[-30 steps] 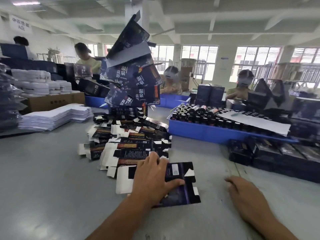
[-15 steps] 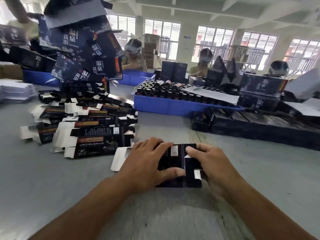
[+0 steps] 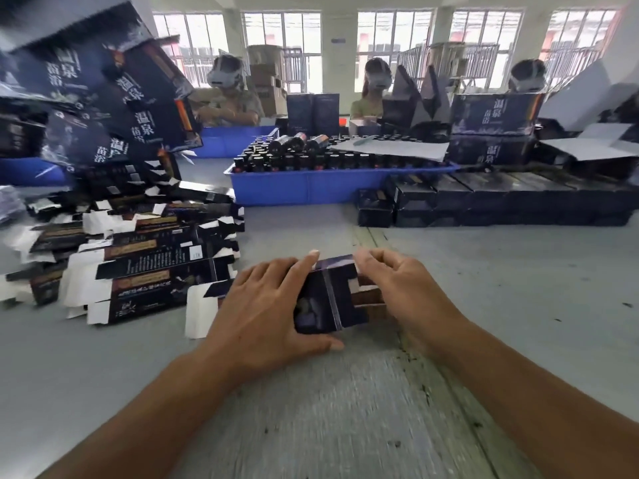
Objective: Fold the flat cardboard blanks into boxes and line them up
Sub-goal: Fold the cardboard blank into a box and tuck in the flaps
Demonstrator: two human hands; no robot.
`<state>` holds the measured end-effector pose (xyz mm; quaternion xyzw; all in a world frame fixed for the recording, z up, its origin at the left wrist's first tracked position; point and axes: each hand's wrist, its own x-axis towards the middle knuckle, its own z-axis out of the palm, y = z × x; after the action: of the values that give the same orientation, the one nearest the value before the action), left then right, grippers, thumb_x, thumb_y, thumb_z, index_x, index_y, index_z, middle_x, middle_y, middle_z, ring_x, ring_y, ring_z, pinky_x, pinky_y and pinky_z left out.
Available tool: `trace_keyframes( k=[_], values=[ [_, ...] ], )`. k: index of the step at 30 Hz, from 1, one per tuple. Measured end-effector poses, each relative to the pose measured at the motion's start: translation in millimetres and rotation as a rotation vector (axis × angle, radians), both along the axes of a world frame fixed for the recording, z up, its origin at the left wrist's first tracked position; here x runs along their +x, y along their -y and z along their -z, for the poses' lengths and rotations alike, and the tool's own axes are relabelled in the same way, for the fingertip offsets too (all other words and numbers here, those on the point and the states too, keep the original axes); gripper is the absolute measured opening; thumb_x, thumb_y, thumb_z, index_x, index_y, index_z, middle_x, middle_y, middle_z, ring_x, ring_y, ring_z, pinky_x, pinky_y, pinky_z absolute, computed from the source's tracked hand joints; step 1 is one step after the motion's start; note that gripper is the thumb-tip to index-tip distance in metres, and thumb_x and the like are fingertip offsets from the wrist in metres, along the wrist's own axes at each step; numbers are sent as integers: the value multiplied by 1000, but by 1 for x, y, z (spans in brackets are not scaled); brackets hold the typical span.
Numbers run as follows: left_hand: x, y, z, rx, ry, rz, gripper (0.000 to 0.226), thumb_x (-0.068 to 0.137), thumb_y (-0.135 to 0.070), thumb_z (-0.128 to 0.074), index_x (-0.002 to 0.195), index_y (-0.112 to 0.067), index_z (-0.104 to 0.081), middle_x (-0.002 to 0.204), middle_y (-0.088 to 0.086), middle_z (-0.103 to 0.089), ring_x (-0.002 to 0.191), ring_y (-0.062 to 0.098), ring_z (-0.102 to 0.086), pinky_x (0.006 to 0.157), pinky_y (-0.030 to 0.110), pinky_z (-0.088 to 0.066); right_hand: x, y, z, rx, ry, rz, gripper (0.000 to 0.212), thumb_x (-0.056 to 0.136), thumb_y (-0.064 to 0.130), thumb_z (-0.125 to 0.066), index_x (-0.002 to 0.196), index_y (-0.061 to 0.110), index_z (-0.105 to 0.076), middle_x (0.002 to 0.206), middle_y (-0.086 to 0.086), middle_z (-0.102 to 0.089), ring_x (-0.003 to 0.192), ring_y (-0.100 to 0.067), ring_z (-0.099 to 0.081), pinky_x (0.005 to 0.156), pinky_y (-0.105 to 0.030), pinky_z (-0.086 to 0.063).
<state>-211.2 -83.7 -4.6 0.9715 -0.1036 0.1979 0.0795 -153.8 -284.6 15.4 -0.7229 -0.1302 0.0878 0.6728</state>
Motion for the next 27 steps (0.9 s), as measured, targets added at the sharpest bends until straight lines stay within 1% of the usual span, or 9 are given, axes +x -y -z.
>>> trace_keyframes(
  k=[2, 5, 8, 10, 13, 15, 20, 23, 27],
  values=[
    [0, -5, -4, 7, 47, -29, 113, 65, -99, -43, 154, -36, -14, 148, -8, -42, 133, 17, -40, 115, 32, -19, -1, 0, -2, 11, 19, 25, 22, 101, 38, -57, 105, 19, -67, 91, 1, -78, 79, -19, -76, 68, -34, -63],
    [-2, -7, -9, 4, 80, -43, 104, 66, -97, -43, 148, -36, -22, 140, -9, -48, 126, 16, -48, 113, 37, -29, -4, 1, -3, -40, 145, 44, 9, 98, 23, -65, 101, 15, -63, 88, -1, -77, 76, -13, -75, 62, -23, -58],
    [-5, -7, -13, -12, 116, -11, 101, 66, -94, -45, 145, -33, -27, 143, -7, -44, 125, 16, -48, 112, 40, -32, -8, 1, -4, -104, 279, 21, 8, 93, 17, -70, 94, 16, -62, 90, 0, -76, 78, -10, -74, 67, -23, -60],
    [-7, -5, -16, -17, 184, 34, 99, 68, -89, -51, 143, -27, -36, 143, -6, -42, 123, 15, -49, 111, 37, -32, -10, 0, -6, -118, 308, -10, 8, 93, 15, -71, 97, 22, -67, 92, 2, -76, 82, -9, -74, 72, -24, -60],
    [-9, -1, -18, -13, 245, 63, 98, 70, -87, -53, 143, -23, -40, 138, -7, -47, 123, 12, -46, 111, 27, -23, -11, -2, -8, -99, 316, -69, 21, 95, 10, -66, 112, 21, -73, 99, 4, -77, 89, -11, -75, 77, -27, -61],
    [-10, 1, -18, -22, 250, 61, 99, 71, -86, -52, 147, -23, -37, 140, -6, -49, 126, 12, -42, 113, 28, -21, -11, -2, -8, -101, 339, -75, 25, 95, 9, -65, 118, 19, -72, 102, 5, -77, 91, -10, -74, 76, -28, -61],
    [-11, 1, -20, 14, 286, 114, 90, 80, -74, -54, 155, -35, -23, 145, 0, -47, 127, 21, -49, 107, 41, -38, -9, 0, -4, -119, 418, -35, 37, 96, 8, -64, 128, 27, -67, 107, 4, -74, 88, -8, -73, 63, -23, -59],
    [-12, 2, -20, 66, 337, 122, 72, 87, -68, -48, 151, -40, -29, 144, 6, -45, 122, 26, -51, 101, 45, -43, -10, 0, -2, -134, 448, -28, 44, 100, 10, -59, 135, 36, -60, 112, 4, -72, 90, -9, -73, 64, -24, -59],
    [-12, 2, -20, 65, 338, 142, 62, 91, -63, -49, 147, -40, -38, 144, 9, -47, 125, 27, -50, 102, 45, -40, -12, 0, -4, -113, 497, -8, 47, 99, 13, -61, 124, 52, -58, 107, 7, -72, 86, -5, -72, 63, -21, -58]
  ],
)
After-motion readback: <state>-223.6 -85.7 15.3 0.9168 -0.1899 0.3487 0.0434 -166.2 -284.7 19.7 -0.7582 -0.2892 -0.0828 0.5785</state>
